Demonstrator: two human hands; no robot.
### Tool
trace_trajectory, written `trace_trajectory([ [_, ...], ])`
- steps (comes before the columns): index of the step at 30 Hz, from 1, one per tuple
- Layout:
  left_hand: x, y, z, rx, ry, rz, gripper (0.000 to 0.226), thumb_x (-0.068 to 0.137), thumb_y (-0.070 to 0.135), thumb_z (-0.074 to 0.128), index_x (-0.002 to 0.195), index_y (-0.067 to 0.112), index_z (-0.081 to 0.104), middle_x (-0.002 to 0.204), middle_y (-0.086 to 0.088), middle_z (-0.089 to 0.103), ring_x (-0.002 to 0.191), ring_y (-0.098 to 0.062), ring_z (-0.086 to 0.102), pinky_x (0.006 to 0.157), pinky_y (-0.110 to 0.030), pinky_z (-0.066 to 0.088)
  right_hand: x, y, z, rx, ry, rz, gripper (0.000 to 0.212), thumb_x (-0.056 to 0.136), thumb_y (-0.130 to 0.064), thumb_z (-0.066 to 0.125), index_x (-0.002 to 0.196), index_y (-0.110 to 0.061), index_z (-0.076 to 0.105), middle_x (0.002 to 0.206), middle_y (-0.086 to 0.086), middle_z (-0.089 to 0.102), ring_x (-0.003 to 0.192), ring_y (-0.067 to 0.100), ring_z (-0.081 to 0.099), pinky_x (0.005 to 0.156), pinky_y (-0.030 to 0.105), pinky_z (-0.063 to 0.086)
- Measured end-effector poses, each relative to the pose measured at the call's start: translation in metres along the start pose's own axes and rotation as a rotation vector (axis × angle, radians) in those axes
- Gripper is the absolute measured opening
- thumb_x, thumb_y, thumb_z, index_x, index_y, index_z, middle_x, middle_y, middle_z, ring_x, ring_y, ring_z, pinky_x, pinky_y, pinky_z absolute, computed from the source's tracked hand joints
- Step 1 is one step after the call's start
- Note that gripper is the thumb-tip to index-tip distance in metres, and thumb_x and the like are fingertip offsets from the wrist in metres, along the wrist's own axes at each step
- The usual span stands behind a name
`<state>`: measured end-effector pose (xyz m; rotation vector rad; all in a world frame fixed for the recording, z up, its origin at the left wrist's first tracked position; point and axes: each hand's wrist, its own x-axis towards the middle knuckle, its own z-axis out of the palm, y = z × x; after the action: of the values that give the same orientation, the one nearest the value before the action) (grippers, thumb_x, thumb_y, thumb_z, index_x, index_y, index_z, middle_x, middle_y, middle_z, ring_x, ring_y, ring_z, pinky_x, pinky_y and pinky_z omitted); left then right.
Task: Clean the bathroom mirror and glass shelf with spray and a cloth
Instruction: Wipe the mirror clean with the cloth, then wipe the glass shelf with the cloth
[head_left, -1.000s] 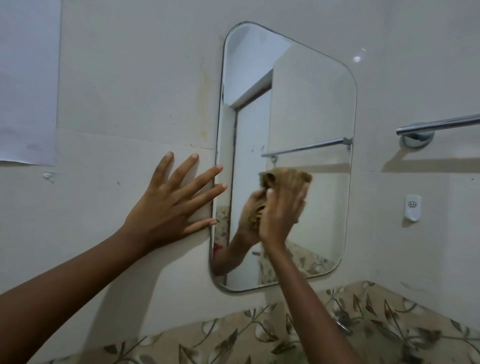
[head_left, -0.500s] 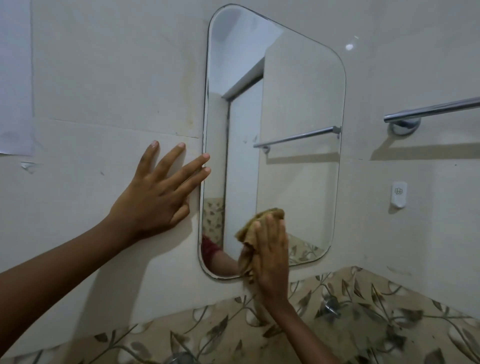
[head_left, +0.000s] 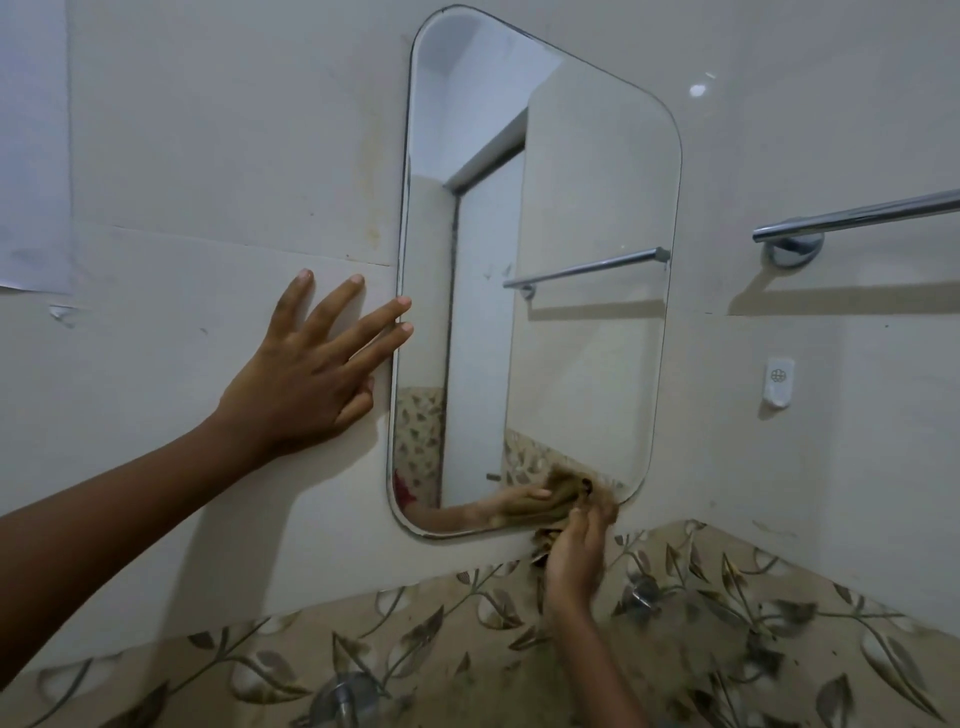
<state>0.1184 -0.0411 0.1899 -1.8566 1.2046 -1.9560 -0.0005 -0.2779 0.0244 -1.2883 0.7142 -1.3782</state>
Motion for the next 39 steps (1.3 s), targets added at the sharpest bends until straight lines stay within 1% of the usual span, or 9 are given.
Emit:
trace_trajectory([
  [4, 0.000, 0.000, 0.000, -0.011, 0.008, -0.002, 0.059, 0.087, 0.036, 0.032, 0.143, 0.017, 0.031, 0.153, -0.006, 0.024, 0.136, -0.041, 0.027, 0.109, -0.063, 0.014, -0.088, -0.027, 0.012, 0.194, -0.237, 0.210, 0.044, 0.100, -0.015, 0.036, 0.143, -0.017, 0.036, 0.152, 0.002, 0.033, 0.140, 0.022, 0.031, 0.116, 0.041, 0.027],
  [10, 0.000, 0.001, -0.003, -0.028, -0.071, -0.026, 0.061, 0.087, 0.037, 0.032, 0.144, 0.019, 0.025, 0.155, -0.005, 0.021, 0.138, -0.040, 0.020, 0.111, -0.059, 0.005, -0.111, -0.055, -0.030, 0.752, -0.484, 0.802, 0.025, 0.089, -0.018, 0.048, 0.102, -0.005, 0.064, 0.093, 0.016, 0.064, 0.084, 0.031, 0.060, 0.082, 0.041, 0.048],
  [15, -0.003, 0.011, -0.025, -0.111, -0.219, -0.073, 0.059, 0.086, 0.035, 0.028, 0.142, 0.017, 0.027, 0.155, -0.006, 0.022, 0.141, -0.039, 0.018, 0.112, -0.059, 0.010, -0.104, -0.043, -0.073, 1.018, -0.597, 0.806, 0.092, 0.042, -0.018, 0.084, 0.129, -0.006, 0.054, 0.124, 0.019, 0.058, 0.114, 0.034, 0.056, 0.103, 0.042, 0.042],
  [22, -0.070, 0.038, -0.095, -0.576, -0.160, -0.372, 0.046, 0.086, 0.036, 0.039, 0.129, 0.023, 0.049, 0.143, 0.000, 0.044, 0.140, -0.028, 0.024, 0.111, -0.047, 0.016, -0.124, -0.027, -0.092, 0.760, -0.686, 0.806, 0.055, 0.035, -0.010, 0.083, 0.088, -0.007, 0.066, 0.082, 0.012, 0.067, 0.066, 0.026, 0.069, 0.068, 0.034, 0.058],
  [25, -0.152, 0.055, -0.138, -1.056, -0.144, -0.780, 0.038, 0.090, 0.042, 0.036, 0.110, 0.024, 0.063, 0.125, 0.008, 0.060, 0.127, -0.014, 0.044, 0.105, -0.036, 0.032, -0.153, -0.040, -0.073, 0.528, -0.599, 0.647, 0.011, 0.084, -0.008, 0.053, 0.091, -0.009, 0.062, 0.074, 0.007, 0.065, 0.063, 0.021, 0.064, 0.058, 0.024, 0.054],
  [28, -0.229, 0.084, -0.184, -1.296, -0.207, -1.220, 0.040, 0.087, 0.048, 0.038, 0.100, 0.025, 0.068, 0.109, 0.017, 0.068, 0.109, 0.003, 0.056, 0.092, -0.013, 0.042, -0.183, -0.051, -0.044, 0.273, -0.567, 0.259, 0.034, 0.090, -0.002, 0.045, 0.121, -0.011, 0.058, 0.096, 0.003, 0.063, 0.086, 0.024, 0.062, 0.065, 0.027, 0.046],
  [32, -0.313, 0.127, -0.226, -1.334, -0.361, -1.604, 0.029, 0.092, 0.034, 0.049, 0.087, 0.021, 0.074, 0.097, 0.012, 0.072, 0.104, -0.002, 0.059, 0.093, -0.023, 0.044, -0.212, -0.043, -0.011, -0.035, -0.709, -0.028, 0.035, 0.090, -0.001, 0.041, 0.120, -0.008, 0.059, 0.084, 0.003, 0.056, 0.076, 0.024, 0.058, 0.063, 0.036, 0.047],
  [35, -0.352, 0.143, -0.256, -1.305, -0.437, -1.758, 0.031, 0.086, 0.043, 0.053, 0.084, 0.023, 0.077, 0.095, 0.014, 0.073, 0.107, -0.003, 0.058, 0.086, -0.013, 0.045, -0.225, -0.020, 0.008, -0.341, -0.773, -0.250, 0.039, 0.090, -0.010, 0.039, 0.122, -0.022, 0.058, 0.111, 0.003, 0.063, 0.097, 0.027, 0.061, 0.081, 0.043, 0.053],
  [39, -0.371, 0.153, -0.274, -1.232, -0.555, -1.769, 0.023, 0.083, 0.041, 0.056, 0.085, 0.029, 0.076, 0.103, 0.007, 0.072, 0.112, -0.014, 0.057, 0.097, -0.034, 0.041, -0.249, 0.015, 0.024, -0.819, -0.979, -0.654, 0.034, 0.093, -0.019, 0.038, 0.124, -0.016, 0.053, 0.147, 0.012, 0.036, 0.130, 0.034, 0.039, 0.103, 0.045, 0.039],
])
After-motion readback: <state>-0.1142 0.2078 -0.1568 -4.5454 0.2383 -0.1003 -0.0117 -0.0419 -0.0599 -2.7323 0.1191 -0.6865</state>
